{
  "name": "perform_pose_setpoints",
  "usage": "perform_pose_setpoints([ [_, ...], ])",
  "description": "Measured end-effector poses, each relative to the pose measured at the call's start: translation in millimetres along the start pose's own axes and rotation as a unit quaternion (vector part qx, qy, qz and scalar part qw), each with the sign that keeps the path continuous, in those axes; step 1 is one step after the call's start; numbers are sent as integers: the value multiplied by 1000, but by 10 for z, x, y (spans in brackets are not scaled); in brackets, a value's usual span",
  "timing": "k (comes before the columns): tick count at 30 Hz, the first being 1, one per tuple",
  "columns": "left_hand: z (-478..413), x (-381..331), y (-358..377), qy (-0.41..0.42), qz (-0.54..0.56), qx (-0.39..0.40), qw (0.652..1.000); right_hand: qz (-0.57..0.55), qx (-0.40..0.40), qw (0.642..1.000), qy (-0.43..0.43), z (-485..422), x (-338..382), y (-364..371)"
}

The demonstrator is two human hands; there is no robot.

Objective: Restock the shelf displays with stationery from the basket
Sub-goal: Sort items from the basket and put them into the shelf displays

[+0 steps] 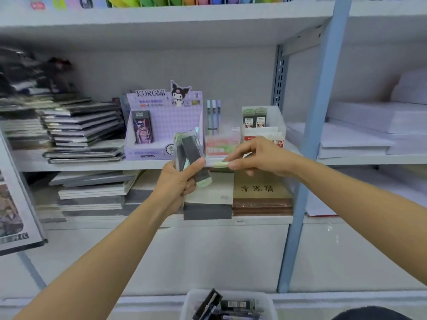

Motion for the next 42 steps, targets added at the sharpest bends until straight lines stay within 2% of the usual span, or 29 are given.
perform_pose_setpoints([
  [4,-147,-143,-5,-27,-14,40,999,-5,18,1000,2,-150,48,-165],
  [8,-308,-232,-25,-53,-33,37,997,-28,18,999,11,-307,29,-310],
  [11,-456,-290,-66,-62,-22,4,998,-133,18,991,19,-418,31,-432],
  [14,-587,-322,-80,-68,-5,-16,998,-291,-24,957,-8,-520,41,-578],
  [16,-669,-340,-45,-61,2,-11,998,-308,-64,949,-29,-623,58,-650],
  [21,-907,-497,-24,-31,-15,16,999,-255,-203,942,-73,-908,73,-987],
  [24,-1044,-584,-85,-30,-29,27,999,-178,-237,953,-69,-1044,25,-1174],
  [28,-1172,-662,-128,-35,-50,38,997,-26,-243,969,-38,-1240,-56,-1198],
  [34,-1302,-722,-166,-39,-64,42,996,142,-212,966,-33,-1511,-56,-1037],
  [37,-1342,-736,-176,-36,-65,47,996,194,-226,954,-48,-1599,-44,-972],
  [42,-1410,-730,-212,-41,-66,44,996,206,-218,952,-60,-1639,-44,-1026],
])
Point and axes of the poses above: each hand's wrist, its own z-axis away from the middle knuckle, its own y-axis out of the palm, x = y × z, the point moved 2 cm from there along -z, towards the middle knuckle, and after that the axes turned 1 degree about x, right-handed, at the moved point
